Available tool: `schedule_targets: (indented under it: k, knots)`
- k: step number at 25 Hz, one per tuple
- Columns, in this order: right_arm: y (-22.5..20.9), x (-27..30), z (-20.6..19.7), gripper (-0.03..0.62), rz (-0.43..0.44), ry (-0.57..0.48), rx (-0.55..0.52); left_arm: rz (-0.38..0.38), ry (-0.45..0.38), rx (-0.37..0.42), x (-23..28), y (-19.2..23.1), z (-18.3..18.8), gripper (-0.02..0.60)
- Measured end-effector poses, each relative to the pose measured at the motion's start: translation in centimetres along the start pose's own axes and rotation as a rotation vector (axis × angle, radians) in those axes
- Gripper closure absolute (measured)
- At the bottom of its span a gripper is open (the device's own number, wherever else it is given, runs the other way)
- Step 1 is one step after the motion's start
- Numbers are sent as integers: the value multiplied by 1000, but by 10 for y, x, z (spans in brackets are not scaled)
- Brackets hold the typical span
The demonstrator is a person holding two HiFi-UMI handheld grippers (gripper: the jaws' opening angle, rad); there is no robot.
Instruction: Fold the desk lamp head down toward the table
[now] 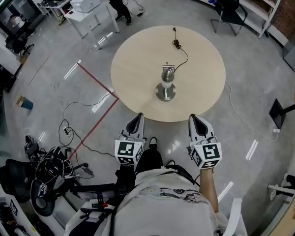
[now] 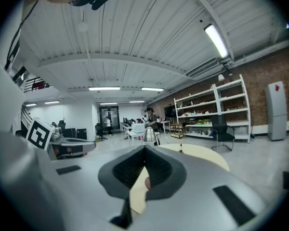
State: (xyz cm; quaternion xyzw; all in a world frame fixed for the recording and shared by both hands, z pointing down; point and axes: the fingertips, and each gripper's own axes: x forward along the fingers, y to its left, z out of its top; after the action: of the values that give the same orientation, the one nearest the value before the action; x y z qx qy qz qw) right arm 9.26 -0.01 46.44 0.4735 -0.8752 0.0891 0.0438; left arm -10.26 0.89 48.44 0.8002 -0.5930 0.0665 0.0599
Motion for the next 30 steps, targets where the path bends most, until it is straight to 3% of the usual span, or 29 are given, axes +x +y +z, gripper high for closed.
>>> schedule_targets:
  k: [9, 22, 30]
  knots:
    - [-21, 61, 24, 592, -74, -8, -8, -86, -24, 13, 73, 34, 30, 581]
    - [-33, 120, 30, 592, -169, -6, 21, -160, 21, -5, 123, 84, 24, 581]
    - [-56, 140, 40, 592, -156, -12, 72, -127, 43, -13, 149, 79, 25, 581]
